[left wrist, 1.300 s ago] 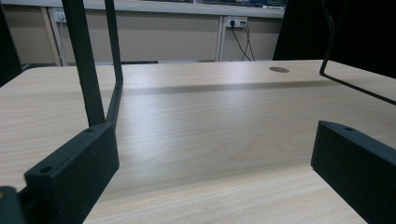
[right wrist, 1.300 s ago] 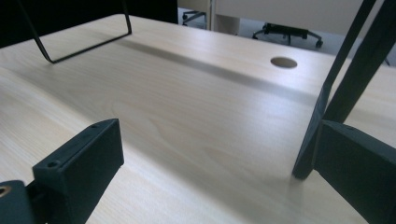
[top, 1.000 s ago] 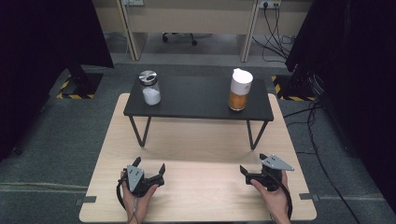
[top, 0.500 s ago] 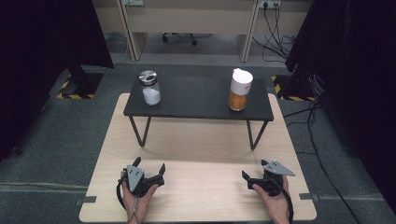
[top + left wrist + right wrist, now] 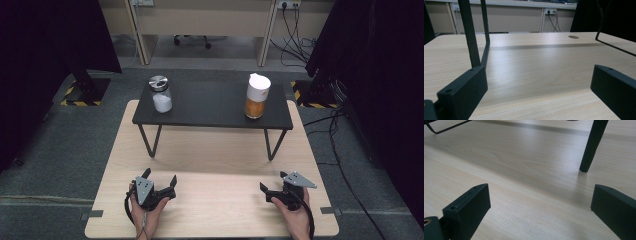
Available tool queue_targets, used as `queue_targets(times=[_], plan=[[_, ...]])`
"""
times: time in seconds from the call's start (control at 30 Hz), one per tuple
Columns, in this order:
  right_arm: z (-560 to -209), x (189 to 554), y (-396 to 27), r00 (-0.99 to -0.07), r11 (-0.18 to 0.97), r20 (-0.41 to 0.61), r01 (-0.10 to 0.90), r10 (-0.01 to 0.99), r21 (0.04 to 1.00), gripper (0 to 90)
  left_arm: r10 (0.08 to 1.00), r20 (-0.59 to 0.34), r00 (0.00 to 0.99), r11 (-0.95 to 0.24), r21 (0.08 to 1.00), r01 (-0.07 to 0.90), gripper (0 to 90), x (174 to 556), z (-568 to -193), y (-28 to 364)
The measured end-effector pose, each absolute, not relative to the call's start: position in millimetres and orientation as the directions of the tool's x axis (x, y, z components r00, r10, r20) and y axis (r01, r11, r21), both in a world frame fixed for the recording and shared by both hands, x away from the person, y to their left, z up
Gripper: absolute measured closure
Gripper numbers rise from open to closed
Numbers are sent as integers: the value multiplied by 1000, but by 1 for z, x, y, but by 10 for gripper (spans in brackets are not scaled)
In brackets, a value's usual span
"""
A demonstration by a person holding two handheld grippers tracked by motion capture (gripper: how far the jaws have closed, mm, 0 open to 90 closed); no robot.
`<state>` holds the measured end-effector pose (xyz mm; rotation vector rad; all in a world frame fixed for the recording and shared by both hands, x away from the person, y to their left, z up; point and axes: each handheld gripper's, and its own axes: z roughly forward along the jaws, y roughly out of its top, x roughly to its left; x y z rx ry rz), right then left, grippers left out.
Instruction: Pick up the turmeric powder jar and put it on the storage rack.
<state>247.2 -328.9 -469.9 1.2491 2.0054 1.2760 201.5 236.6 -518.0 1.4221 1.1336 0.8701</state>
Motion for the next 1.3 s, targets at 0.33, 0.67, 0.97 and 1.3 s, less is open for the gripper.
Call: queue_targets(times=[0.33,0.67,0.97,1.3], plan=[[-470,247,-329,-490,164,88,448,867,879,27,957,-77,280,26,983,180,2,202,-518,237],[-469,247,-328,-491,171,80,446,867,878,27,957,-78,279,28,983,180,2,202,-518,237],[-469,246,-326,-493,179,72,443,867,879,27,957,-76,280,25,983,179,2,202,-518,237],[-469,246,-327,-494,179,72,442,866,879,27,957,-76,281,26,983,179,2,202,-518,237]])
